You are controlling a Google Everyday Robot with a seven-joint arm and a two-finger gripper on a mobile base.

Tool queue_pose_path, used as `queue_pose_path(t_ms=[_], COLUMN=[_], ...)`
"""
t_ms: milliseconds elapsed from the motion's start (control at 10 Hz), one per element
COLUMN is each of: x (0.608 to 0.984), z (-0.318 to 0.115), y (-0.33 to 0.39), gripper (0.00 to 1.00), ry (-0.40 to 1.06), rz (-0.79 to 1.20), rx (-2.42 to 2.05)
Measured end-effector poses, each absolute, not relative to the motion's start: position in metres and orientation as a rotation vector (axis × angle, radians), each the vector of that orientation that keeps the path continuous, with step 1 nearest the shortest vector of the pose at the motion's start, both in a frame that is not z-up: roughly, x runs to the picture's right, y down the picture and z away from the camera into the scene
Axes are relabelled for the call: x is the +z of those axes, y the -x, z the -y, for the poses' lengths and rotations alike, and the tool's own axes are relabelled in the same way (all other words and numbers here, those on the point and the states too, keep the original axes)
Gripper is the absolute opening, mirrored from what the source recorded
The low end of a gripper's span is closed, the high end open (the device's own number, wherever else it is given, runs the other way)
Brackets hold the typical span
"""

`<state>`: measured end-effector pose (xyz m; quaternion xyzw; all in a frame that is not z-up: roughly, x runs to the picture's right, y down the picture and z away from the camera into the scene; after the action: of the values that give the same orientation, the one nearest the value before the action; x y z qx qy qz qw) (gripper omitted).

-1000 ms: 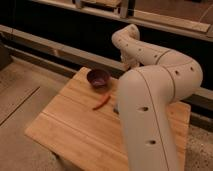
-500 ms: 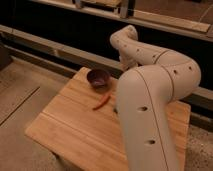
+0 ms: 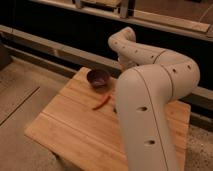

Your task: Place the eraser in the ceramic cup

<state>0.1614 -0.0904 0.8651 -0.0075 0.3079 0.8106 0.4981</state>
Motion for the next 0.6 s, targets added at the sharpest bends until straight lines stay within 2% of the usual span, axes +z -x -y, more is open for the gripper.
queue_pose_path(t_ms=[600], x=[0.8641], z=[0.0906], y=[-0.1617], gripper=[0.0], ry=[0.029], rz=[-0.747], rx=[1.978])
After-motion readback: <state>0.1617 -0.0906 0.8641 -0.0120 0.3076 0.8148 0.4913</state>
